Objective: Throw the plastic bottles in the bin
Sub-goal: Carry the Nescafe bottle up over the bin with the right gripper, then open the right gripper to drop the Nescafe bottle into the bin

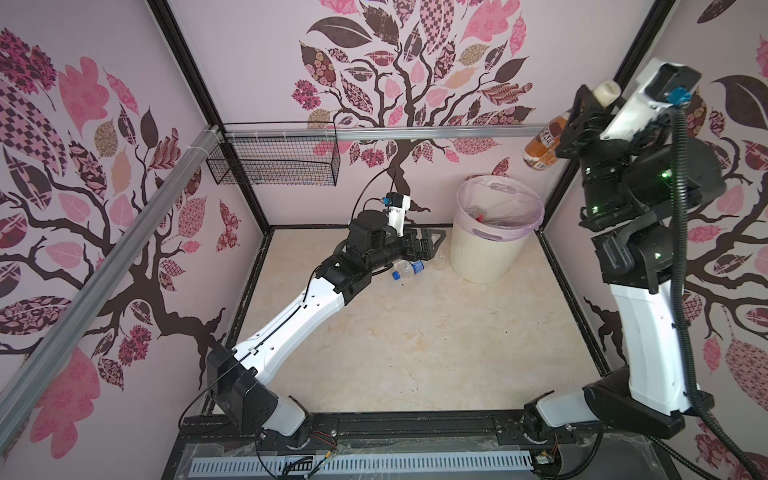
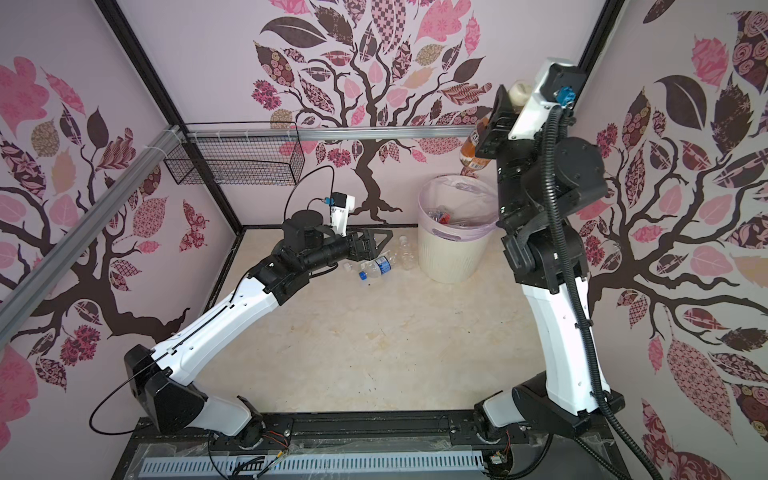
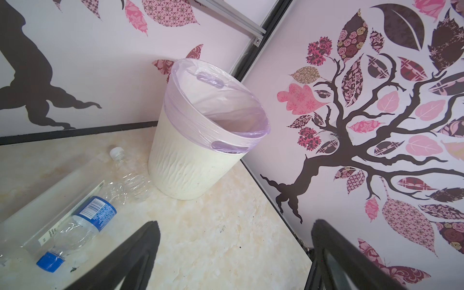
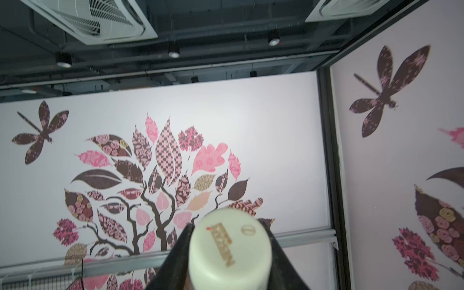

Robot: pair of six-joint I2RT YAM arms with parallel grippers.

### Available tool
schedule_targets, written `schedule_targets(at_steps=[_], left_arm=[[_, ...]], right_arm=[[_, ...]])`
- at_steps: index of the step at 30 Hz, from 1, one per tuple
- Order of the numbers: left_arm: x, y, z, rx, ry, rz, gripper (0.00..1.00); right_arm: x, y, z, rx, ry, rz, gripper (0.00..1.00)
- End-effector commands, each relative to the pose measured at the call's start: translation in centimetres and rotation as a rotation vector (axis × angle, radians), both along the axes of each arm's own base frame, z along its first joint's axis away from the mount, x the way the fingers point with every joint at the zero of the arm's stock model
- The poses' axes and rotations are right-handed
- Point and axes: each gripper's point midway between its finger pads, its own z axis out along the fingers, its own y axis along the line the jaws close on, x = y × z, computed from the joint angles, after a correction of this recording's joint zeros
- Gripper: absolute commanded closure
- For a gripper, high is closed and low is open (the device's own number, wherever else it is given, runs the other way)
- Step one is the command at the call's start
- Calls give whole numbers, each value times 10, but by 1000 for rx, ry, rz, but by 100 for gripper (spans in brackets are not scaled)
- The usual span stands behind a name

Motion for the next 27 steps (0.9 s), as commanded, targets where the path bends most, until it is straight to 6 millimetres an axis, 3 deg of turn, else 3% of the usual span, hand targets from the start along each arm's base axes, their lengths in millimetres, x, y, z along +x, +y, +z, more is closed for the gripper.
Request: schedule_targets(at_steps=[1,4,7,8,10,11,12,18,27], left_arm=[[3,2,12,-1,-35,4,2],[3,3,8,2,-27,5,2],[3,4,3,0,-10,4,2],[2,5,1,-1,-4,3,2],[-1,6,-4,3,4,-2,2],[-3,8,-5,5,5,-2,2],[-4,10,-8,11,6,0,2],[-7,18,-14,7,21,11,2],[-7,16,-21,-2,50,5,2]], right_arm=[[28,0,-11,-55,48,-103,72],[83,0,-54,-76,181,-166,73],[157,-12,-130,-30,424,-171,68],[173,-15,-155,-33,514,-203,61],[185,-18,-181,-36,616,-249,23],[183,-19,-185,-17,633,-249,8],[179,-17,-183,-8,632,-234,1],[160,-17,-165,5,550,-202,0],[158,-13,-164,-12,577,-184,0]])
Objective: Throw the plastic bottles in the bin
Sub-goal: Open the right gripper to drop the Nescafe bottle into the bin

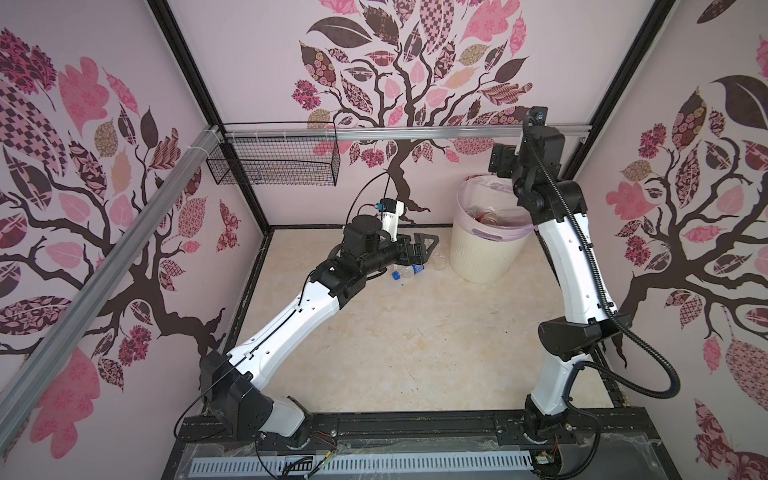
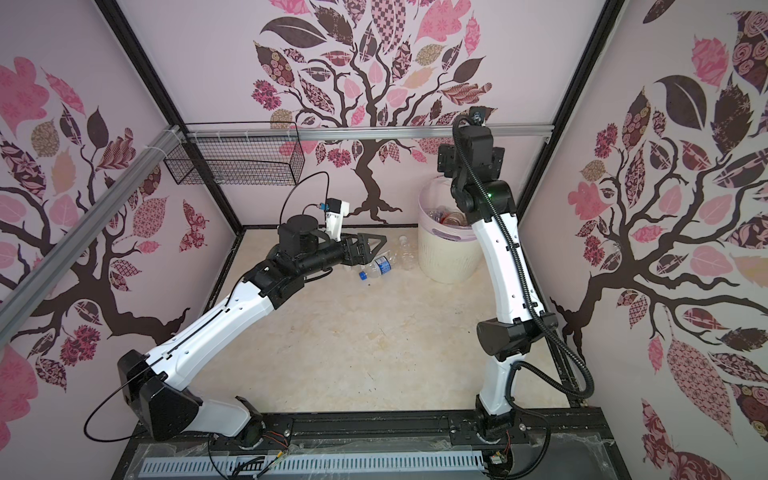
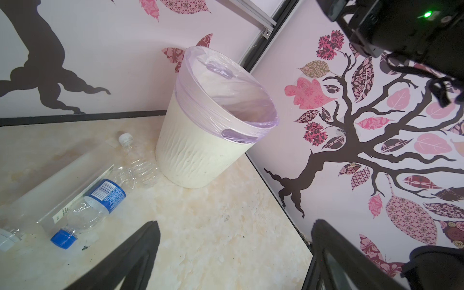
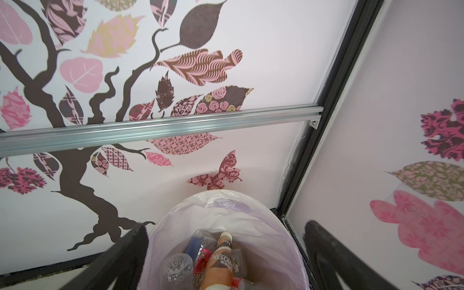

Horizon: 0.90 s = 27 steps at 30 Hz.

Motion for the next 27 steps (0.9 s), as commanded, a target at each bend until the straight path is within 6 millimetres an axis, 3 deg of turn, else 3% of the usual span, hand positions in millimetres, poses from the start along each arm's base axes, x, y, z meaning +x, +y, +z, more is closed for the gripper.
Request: schedule_targets(at_steps=[1,9,14,19,27], left_arm=[[-4,3,-3,-10,7,-1,2],[-1,1,-18,0,59,-19,2],[18,11,-45,52,161,-7,2],[45,36,-71,86,259,62,2],[93,73,-145,214,446,155,2]], right_arm=[[-28,-6,31,30,-67,2,1],[-38,5,34,81,-74,73,0],[-52,37,19,95,-35,177,1],[-65,70,-35,151,44,286,1],[-83,100,-149,260,236,415,1]])
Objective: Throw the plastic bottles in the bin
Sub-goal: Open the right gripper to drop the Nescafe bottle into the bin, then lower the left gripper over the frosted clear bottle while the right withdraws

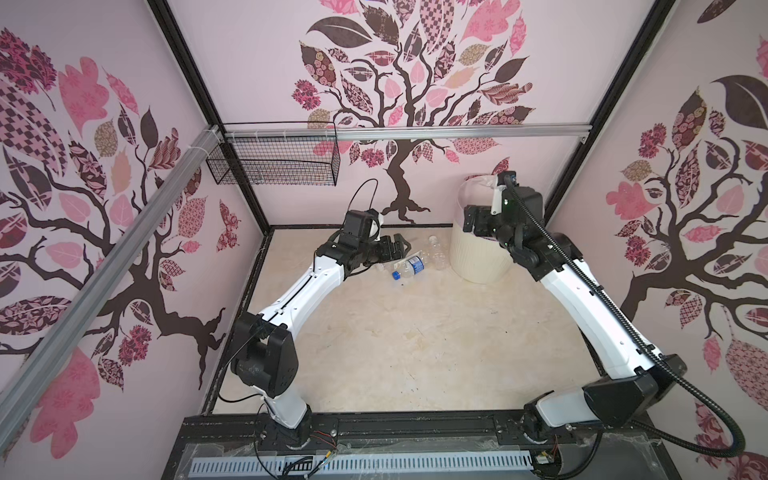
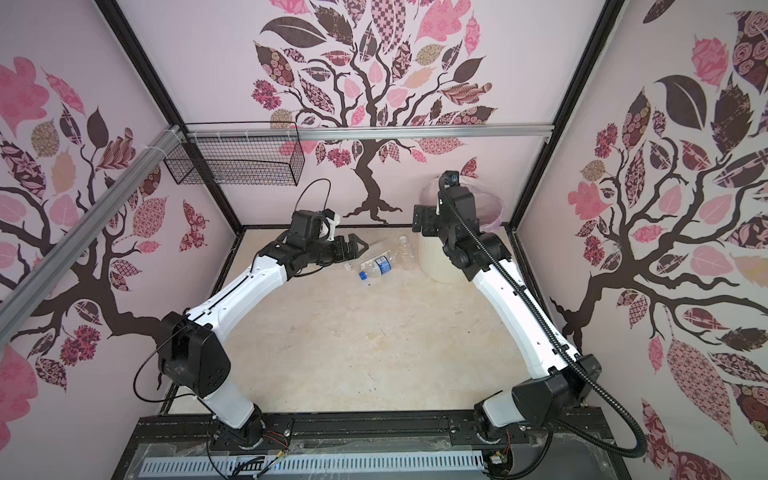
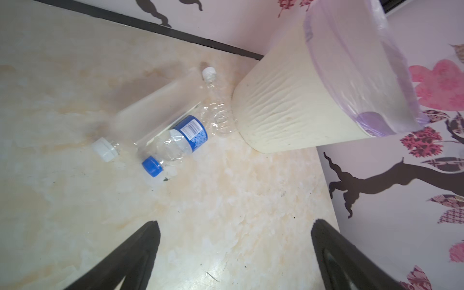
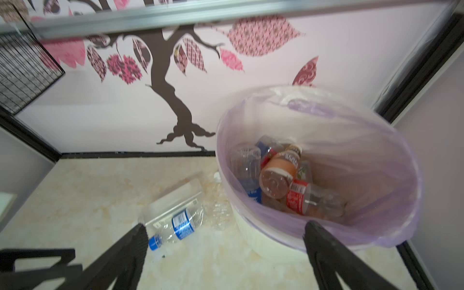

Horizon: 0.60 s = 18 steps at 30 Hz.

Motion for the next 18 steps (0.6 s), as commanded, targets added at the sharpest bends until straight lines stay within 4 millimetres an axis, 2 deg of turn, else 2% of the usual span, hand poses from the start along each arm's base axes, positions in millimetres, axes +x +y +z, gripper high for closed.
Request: schedule_targets(at_steps=[1,3,8,9,12,18], left_arm=[[17,11,-19,5,60,-4,2],[32,16,-34,34,56,16,2],[66,20,-65,198,37,-6,2],[74,23,-75,247,46,-11,2],[95,25,-85,338,37,-28,2],[118,30,-108,449,22,-42,2]], right_arm=[[-14,19,-12,111,2,76,1],[-21,28,-38,125,49,104,1],[-38,49,-85,149,160,191,0],[-41,53,-93,142,179,204,1],[-48,58,-111,138,216,225,1],[-54,63,-140,143,265,252,0]])
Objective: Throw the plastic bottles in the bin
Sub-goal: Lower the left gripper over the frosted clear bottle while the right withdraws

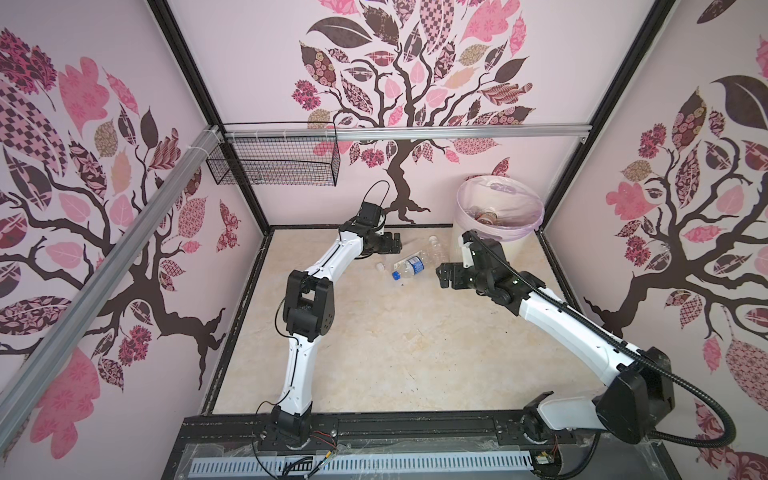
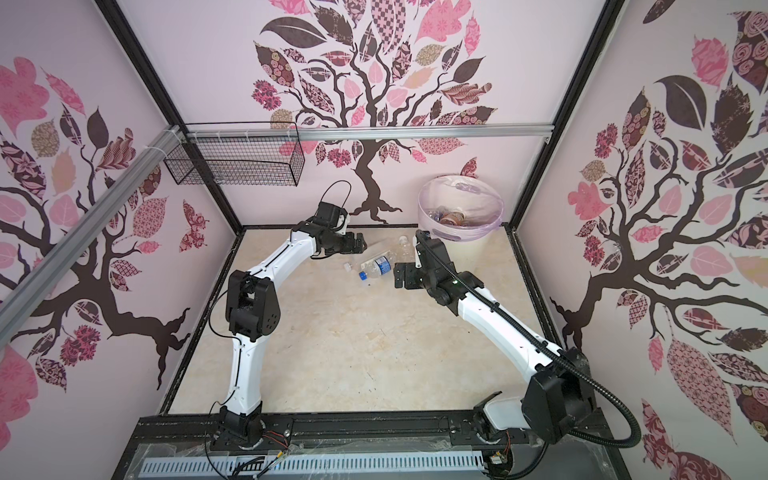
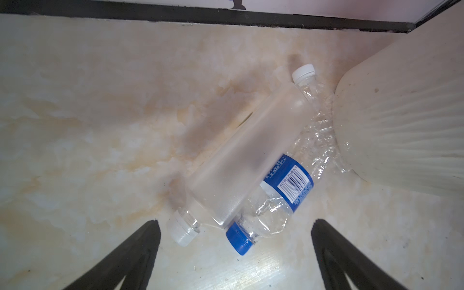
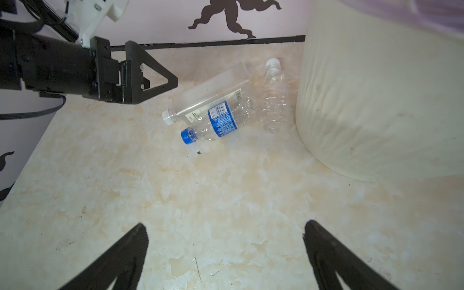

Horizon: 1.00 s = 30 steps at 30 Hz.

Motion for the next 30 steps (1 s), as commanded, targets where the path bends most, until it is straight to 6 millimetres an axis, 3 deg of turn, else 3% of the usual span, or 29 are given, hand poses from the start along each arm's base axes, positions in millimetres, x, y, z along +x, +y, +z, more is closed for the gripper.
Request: schedule_targets(at_steps=[1,8,15,30], left_arm=[[8,7,-5,102,-22,-40,2],[19,-11,-23,64,-19,-112,2],[10,-31,-44,32,26,-156,2],[-15,-65,-68,57,64,-216,3]], right_arm=[[-3,6,14,59,-37,21,1],[-4,10,3,72,-21,35,1],[0,11,-5,58,-12,35,0],[-3,11,-6,67,-14,35,1]])
